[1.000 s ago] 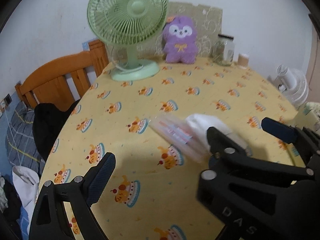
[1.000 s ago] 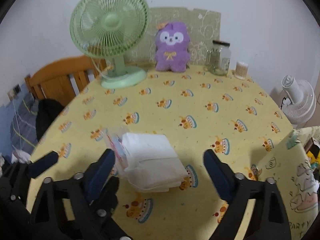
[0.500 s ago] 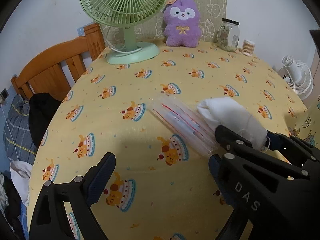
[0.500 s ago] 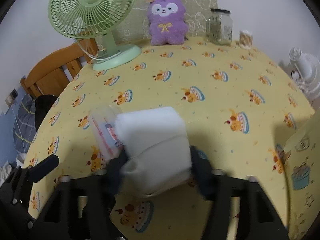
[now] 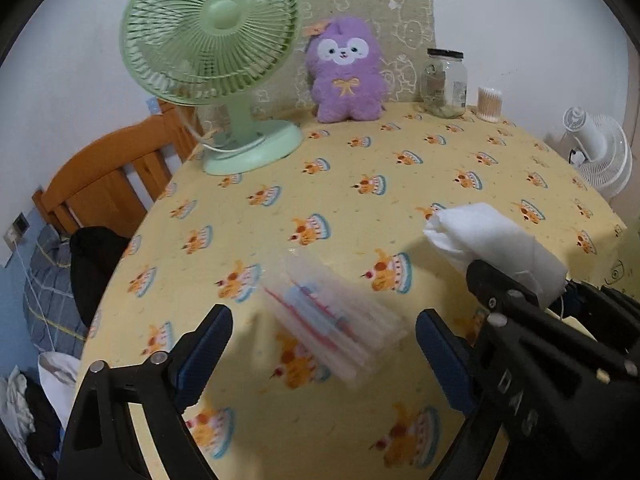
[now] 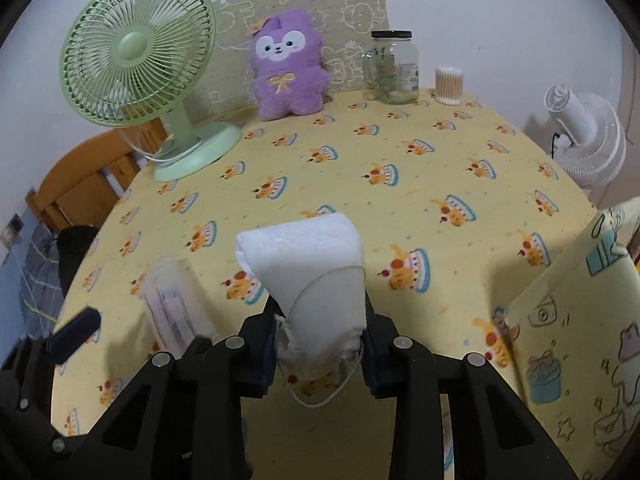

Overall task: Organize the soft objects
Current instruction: 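Grasp the folded white cloth with the right tool while the left tool grasps the clear pen bag, then lift the white cloth and pen bag and carry both toward the patterned box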

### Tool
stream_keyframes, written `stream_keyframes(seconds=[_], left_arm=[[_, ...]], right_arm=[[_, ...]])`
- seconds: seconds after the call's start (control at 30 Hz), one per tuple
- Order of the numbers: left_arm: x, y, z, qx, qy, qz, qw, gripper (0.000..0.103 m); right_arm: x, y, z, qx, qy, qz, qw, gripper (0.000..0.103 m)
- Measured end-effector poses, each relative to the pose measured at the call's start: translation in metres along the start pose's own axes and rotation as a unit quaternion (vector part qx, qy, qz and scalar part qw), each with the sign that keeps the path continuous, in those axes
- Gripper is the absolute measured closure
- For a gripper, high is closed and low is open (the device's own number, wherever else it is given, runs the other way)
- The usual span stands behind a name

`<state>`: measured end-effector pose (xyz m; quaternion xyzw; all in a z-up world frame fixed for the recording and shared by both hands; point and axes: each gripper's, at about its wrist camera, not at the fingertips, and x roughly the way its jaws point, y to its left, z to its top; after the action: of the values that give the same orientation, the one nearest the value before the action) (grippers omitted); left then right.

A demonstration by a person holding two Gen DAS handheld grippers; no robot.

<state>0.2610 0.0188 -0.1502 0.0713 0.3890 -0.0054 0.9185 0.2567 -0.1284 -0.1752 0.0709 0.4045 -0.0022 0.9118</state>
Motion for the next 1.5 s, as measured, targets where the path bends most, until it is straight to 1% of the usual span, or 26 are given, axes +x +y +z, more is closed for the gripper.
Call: stream_keyframes(seconds=[0.03,0.1,0.13,0.2,0.23,0.27,0.3,0.33,0.37,0.4,0.43,0.47,0.7,0.8,0.9,1.03,1.17,1.4,1.5], left_arm=[[0.003,0.0,0.001,-0.003,0.003,-0.004,1.0,0.014],[0.017,0.001,0.004,-0.015,0.027,-0.006,0.9995,0.019],[0.022,0.001,0.004,-0.023,0.035,-0.008,0.9991,0.024],[0.034,0.006,0.004,-0.046,0.054,-0.019,0.9973,0.027],[0.036,0.006,0.002,-0.054,0.053,-0.025,0.9968,0.029],[0.036,0.008,0.002,-0.061,0.053,-0.037,0.996,0.034],[0.036,0.009,0.002,-0.065,0.052,-0.04,0.9957,0.035],[0.036,0.008,0.002,-0.065,0.05,-0.038,0.9958,0.047],[0.034,0.008,0.002,-0.064,0.047,-0.042,0.996,0.064],[0.033,0.007,0.001,-0.058,0.044,-0.047,0.9962,0.071],[0.032,0.006,0.001,-0.055,0.044,-0.049,0.9964,0.076],[0.031,0.005,0.0,-0.05,0.043,-0.048,0.9966,0.079],[0.015,0.003,-0.014,-0.036,0.043,-0.033,0.9979,0.08],[0.006,0.003,-0.023,-0.044,0.042,-0.023,0.9979,0.08],[-0.002,0.002,-0.031,-0.044,0.041,-0.025,0.9979,0.08],[-0.016,-0.005,-0.044,-0.031,0.036,-0.024,0.9986,0.081],[-0.031,-0.008,-0.052,-0.035,0.033,-0.035,0.9982,0.082],[-0.063,-0.015,-0.057,-0.037,0.011,-0.044,0.9983,0.082],[-0.076,-0.017,-0.057,-0.036,-0.004,-0.041,0.9985,0.082]], right_arm=[[0.001,-0.001,0.0,0.0,-0.001,0.0,1.0,0.066],[0.008,-0.005,0.003,0.011,0.006,0.002,1.0,0.066],[0.011,-0.006,0.004,0.016,0.012,0.001,1.0,0.066],[0.019,-0.01,0.005,0.027,0.023,0.004,0.999,0.066],[0.021,-0.011,0.005,0.03,0.022,0.002,0.999,0.066],[0.023,-0.011,0.005,0.033,0.022,0.002,0.999,0.066],[0.023,-0.012,0.006,0.038,0.02,0.009,0.999,0.066],[0.024,-0.011,0.007,0.038,0.021,0.009,0.999,0.066],[0.025,-0.01,0.008,0.036,0.021,0.008,0.999,0.066],[0.026,-0.01,0.008,0.038,0.023,0.009,0.999,0.066],[0.027,-0.011,0.008,0.039,0.025,0.009,0.999,0.066],[0.027,-0.012,0.008,0.037,0.026,0.01,0.999,0.066],[0.018,-0.008,-0.002,0.007,0.032,0.011,0.999,0.066],[0.011,-0.008,-0.01,-0.006,0.036,0.015,0.999,0.066],[0.002,-0.008,-0.018,-0.023,0.04,0.021,0.999,0.066],[-0.011,-0.007,-0.03,-0.039,0.042,0.026,0.998,0.066],[-0.026,-0.008,-0.041,-0.045,0.043,0.028,0.998,0.066],[-0.058,-0.011,-0.048,-0.054,0.027,0.032,0.998,0.066],[-0.073,-0.011,-0.047,-0.064,0.012,0.027,0.998,0.066]])
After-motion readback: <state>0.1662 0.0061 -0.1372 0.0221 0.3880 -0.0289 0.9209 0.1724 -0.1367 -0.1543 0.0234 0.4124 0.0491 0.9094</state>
